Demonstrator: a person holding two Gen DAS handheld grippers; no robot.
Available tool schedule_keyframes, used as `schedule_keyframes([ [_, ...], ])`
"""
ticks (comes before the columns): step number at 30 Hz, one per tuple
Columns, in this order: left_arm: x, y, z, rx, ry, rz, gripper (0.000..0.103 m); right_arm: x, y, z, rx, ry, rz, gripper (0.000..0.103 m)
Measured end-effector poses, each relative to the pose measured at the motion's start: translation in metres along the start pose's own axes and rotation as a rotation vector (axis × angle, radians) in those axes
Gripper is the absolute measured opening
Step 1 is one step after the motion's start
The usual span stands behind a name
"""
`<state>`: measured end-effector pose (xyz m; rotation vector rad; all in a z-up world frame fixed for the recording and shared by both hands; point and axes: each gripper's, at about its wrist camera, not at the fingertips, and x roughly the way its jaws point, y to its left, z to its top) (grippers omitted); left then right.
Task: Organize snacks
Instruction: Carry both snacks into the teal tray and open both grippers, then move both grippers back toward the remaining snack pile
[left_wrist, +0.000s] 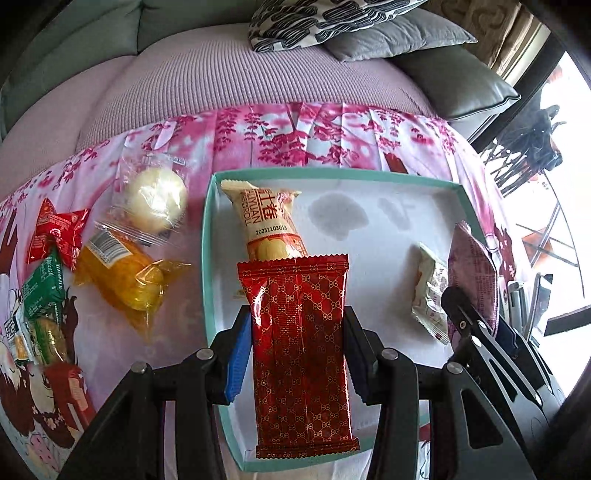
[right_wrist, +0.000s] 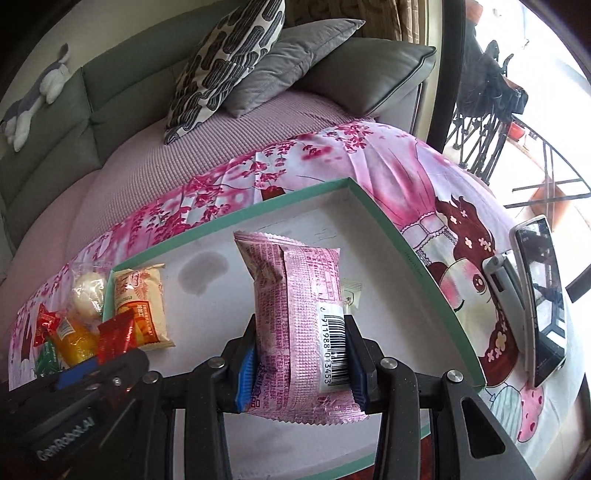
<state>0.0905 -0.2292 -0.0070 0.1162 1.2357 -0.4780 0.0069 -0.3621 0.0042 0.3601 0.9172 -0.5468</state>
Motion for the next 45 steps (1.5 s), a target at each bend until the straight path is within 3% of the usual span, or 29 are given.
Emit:
schedule_keyframes([
  [10,0.011,0.004,0.003,-0.019,0.021,0.021,0.048,0.003,0.008,-0.003,-0.022,0.022,0.014,0.044],
  [12,0.01,0.006,0.003,-0.03,0.022,0.013,0.054,0.004,0.01,-0.003,-0.029,0.025,0.018,0.044],
  [19,-0.002,0.01,0.003,-0.038,-0.001,0.022,0.057,0.006,0.015,-0.004,-0.046,0.036,0.022,0.044],
  [21,-0.007,0.013,0.002,-0.042,-0.016,0.027,0.066,0.006,0.015,-0.004,-0.05,0.036,0.019,0.044],
  [23,-0.012,0.017,0.002,-0.05,-0.027,0.035,0.068,0.007,0.016,-0.004,-0.059,0.04,0.013,0.046],
  [27,-0.019,0.028,0.001,-0.075,-0.049,0.07,0.074,0.007,0.019,-0.004,-0.066,0.042,0.015,0.066],
  [35,-0.02,0.058,-0.002,-0.149,-0.058,0.142,0.082,0.009,0.029,-0.007,-0.109,0.047,0.006,0.085],
  [37,-0.02,0.064,-0.004,-0.164,-0.061,0.166,0.083,0.009,0.029,-0.007,-0.106,0.044,0.008,0.094],
  [39,-0.019,0.071,-0.007,-0.177,-0.068,0.191,0.09,0.009,0.029,-0.007,-0.1,0.04,0.014,0.103],
  [45,-0.022,0.091,-0.016,-0.2,-0.101,0.266,0.093,0.008,0.03,-0.006,-0.089,0.03,0.021,0.103],
])
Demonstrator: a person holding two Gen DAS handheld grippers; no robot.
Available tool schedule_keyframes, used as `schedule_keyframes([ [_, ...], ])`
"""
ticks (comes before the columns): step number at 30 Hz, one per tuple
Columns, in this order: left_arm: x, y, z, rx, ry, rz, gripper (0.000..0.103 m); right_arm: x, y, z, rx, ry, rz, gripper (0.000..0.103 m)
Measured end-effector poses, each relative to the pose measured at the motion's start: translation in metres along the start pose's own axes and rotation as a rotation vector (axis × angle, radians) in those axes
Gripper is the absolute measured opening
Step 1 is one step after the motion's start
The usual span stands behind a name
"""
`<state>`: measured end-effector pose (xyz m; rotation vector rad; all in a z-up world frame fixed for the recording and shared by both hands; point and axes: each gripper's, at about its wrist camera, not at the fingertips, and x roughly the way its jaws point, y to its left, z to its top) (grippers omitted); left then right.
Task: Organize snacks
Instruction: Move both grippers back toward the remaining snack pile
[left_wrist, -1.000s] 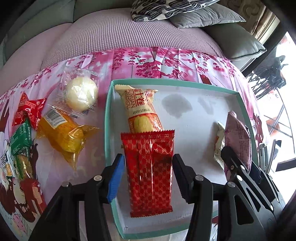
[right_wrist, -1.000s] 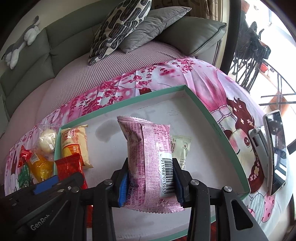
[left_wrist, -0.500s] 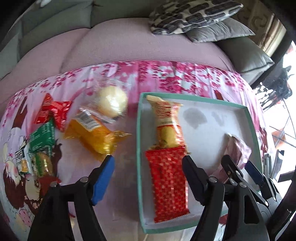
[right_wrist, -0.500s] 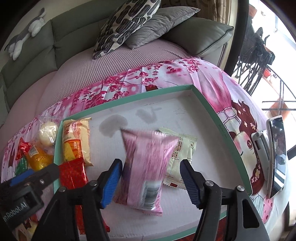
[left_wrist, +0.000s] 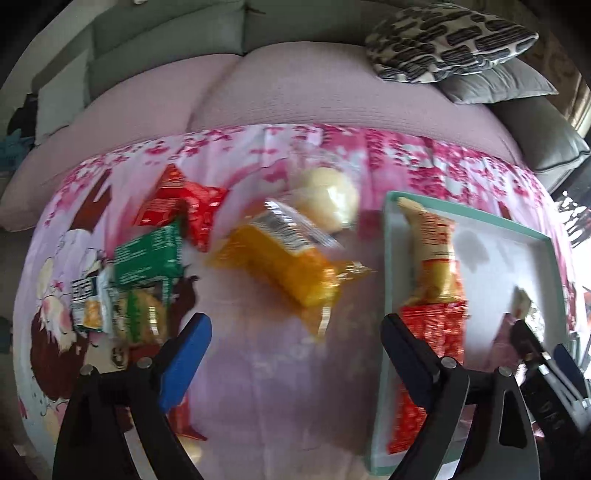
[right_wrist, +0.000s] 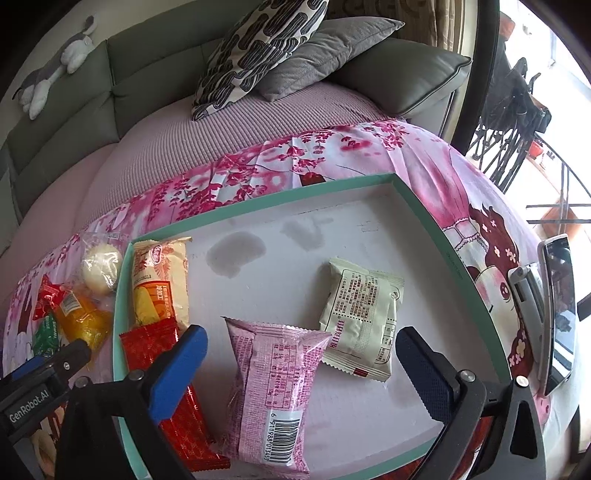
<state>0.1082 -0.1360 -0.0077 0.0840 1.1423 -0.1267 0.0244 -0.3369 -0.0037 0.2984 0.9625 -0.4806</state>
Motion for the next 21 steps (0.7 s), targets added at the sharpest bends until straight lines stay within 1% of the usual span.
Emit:
schedule_keyframes([
  [4,-0.001,0.015,-0.006,-0.016,-0.006,0.011,0.093,0.0,0.002,0.0,0.019,0.003,0.019,0.103],
  [9,-0.005,0.043,-0.01,-0.049,-0.007,0.043,0.093,-0.005,0.012,0.0,-0.009,-0.011,-0.006,0.103],
  [13,-0.01,0.074,-0.014,-0.086,-0.008,0.074,0.093,-0.006,0.021,-0.003,-0.02,0.001,0.01,0.103],
  [17,-0.014,0.108,-0.023,-0.126,-0.004,0.102,0.093,-0.008,0.03,-0.007,-0.033,0.027,-0.005,0.103],
  [21,-0.015,0.138,-0.036,-0.187,0.013,0.109,0.093,-0.015,0.04,-0.013,-0.052,0.044,-0.016,0.103],
])
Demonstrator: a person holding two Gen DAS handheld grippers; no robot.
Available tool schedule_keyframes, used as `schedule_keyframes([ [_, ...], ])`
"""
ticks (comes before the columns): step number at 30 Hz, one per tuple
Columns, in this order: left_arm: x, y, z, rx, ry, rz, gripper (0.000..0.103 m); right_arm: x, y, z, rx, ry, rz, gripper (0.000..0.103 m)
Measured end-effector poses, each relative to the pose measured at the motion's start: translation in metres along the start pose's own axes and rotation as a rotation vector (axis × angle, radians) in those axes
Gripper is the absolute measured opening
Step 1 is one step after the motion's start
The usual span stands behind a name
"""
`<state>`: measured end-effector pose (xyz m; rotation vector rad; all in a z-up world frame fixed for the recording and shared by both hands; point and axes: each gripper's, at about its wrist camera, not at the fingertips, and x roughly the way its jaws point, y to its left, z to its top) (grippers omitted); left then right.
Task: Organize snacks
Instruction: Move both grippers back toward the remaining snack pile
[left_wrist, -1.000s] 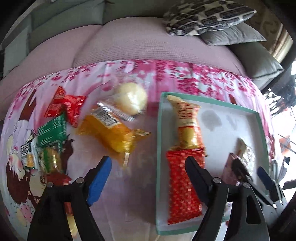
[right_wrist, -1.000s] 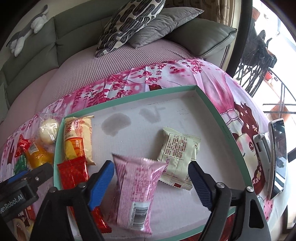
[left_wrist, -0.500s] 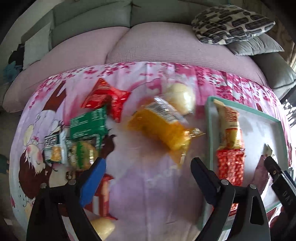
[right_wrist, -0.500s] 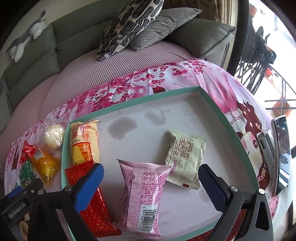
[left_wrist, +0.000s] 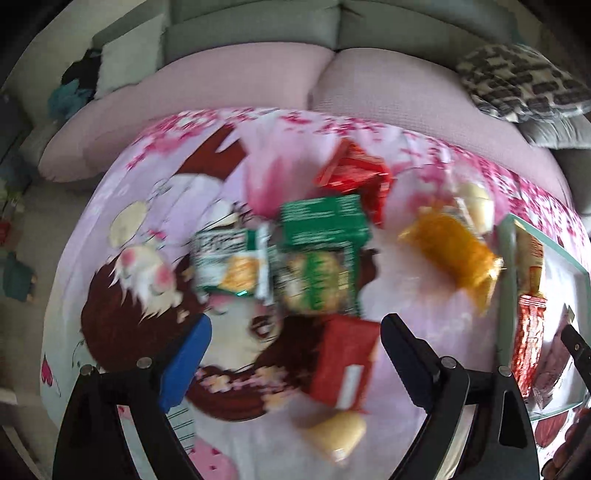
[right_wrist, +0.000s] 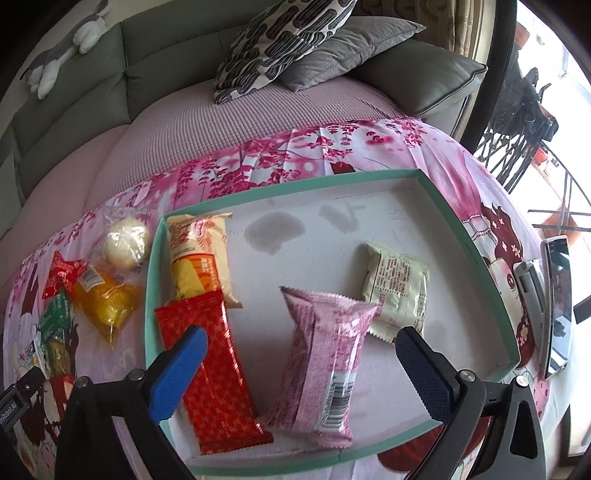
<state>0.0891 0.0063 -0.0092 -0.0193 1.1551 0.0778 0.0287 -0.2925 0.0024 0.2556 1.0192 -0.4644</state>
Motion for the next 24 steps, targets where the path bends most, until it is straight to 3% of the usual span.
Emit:
schedule_keyframes([
  [10,0.004,0.031,-0.018,-0.068,0.046,-0.068,0.093,-0.024,0.058,-0.025,-0.135,-0.001,0.082,0.103],
  [24,0.015,0.05,-0.036,-0.085,0.106,-0.069,0.093,-0.04,0.119,-0.066,-0.309,0.012,0.119,0.103],
])
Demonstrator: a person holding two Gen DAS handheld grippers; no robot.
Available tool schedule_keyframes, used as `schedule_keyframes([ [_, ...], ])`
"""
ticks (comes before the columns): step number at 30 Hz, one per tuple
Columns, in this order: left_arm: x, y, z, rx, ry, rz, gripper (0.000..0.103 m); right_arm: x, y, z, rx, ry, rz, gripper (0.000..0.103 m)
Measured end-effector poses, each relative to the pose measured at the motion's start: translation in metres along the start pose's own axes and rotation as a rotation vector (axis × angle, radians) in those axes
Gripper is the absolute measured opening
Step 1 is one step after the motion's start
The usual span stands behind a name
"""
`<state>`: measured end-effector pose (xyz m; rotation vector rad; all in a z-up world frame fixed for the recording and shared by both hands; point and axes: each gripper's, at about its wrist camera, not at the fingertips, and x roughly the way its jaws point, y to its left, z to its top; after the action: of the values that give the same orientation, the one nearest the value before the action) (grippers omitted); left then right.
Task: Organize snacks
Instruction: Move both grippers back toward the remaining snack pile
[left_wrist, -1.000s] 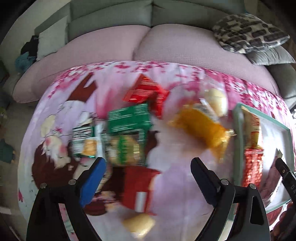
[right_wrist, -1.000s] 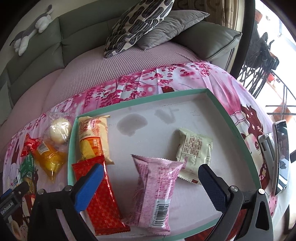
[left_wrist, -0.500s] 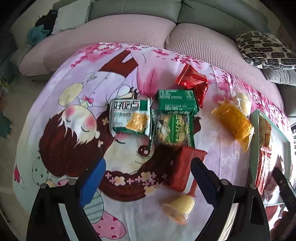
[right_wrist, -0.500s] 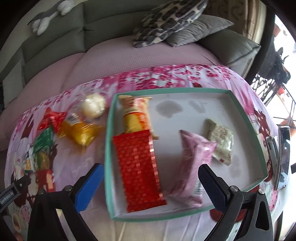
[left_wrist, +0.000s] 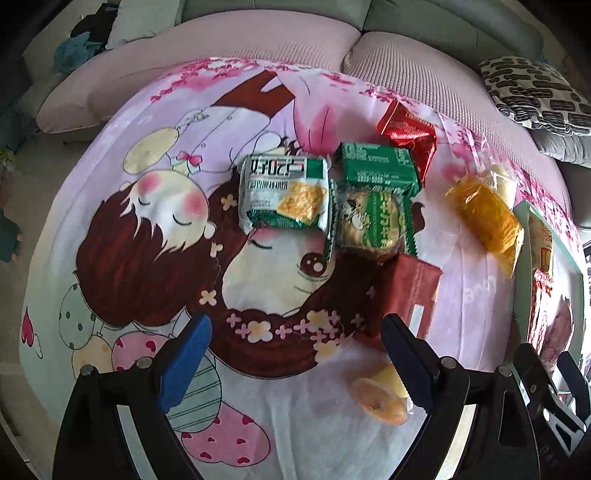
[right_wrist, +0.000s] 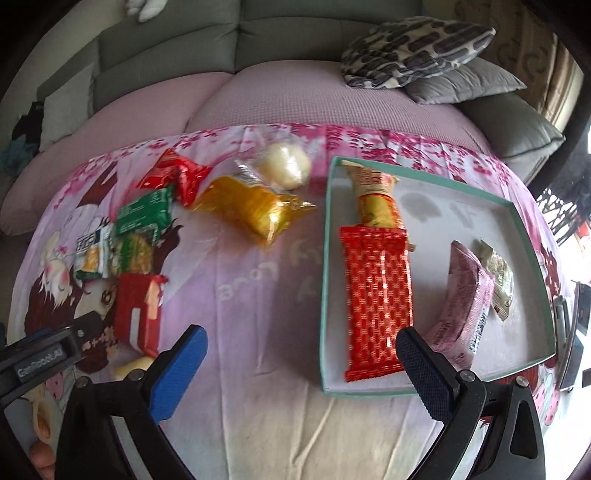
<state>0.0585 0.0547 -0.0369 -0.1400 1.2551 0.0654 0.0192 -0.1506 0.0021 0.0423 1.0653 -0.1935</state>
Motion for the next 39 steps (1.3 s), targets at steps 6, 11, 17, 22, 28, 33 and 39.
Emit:
schedule_keyframes([
  [6,0.005,0.007,-0.011,-0.005,0.022,0.012,0.093,-0.004,0.016,-0.009,-0.032,0.003,0.025,0.103],
  [11,0.005,0.015,-0.019,-0.036,0.028,0.009,0.093,-0.007,0.031,-0.016,-0.077,0.004,0.045,0.103],
  [17,0.004,0.02,-0.025,-0.078,0.037,0.007,0.093,-0.008,0.048,-0.024,-0.123,0.006,0.07,0.103],
  [22,0.005,0.027,-0.025,-0.096,0.04,0.008,0.093,-0.004,0.059,-0.027,-0.147,0.022,0.082,0.103],
  [28,0.009,0.024,-0.021,-0.091,0.047,0.03,0.093,0.002,0.066,-0.029,-0.161,0.043,0.103,0.103],
  [33,0.016,0.027,-0.018,-0.098,0.063,0.038,0.093,0.008,0.073,-0.032,-0.185,0.061,0.114,0.103],
  [39,0.021,0.028,-0.016,-0.121,0.071,0.033,0.093,0.008,0.071,-0.034,-0.171,0.069,0.174,0.103],
])
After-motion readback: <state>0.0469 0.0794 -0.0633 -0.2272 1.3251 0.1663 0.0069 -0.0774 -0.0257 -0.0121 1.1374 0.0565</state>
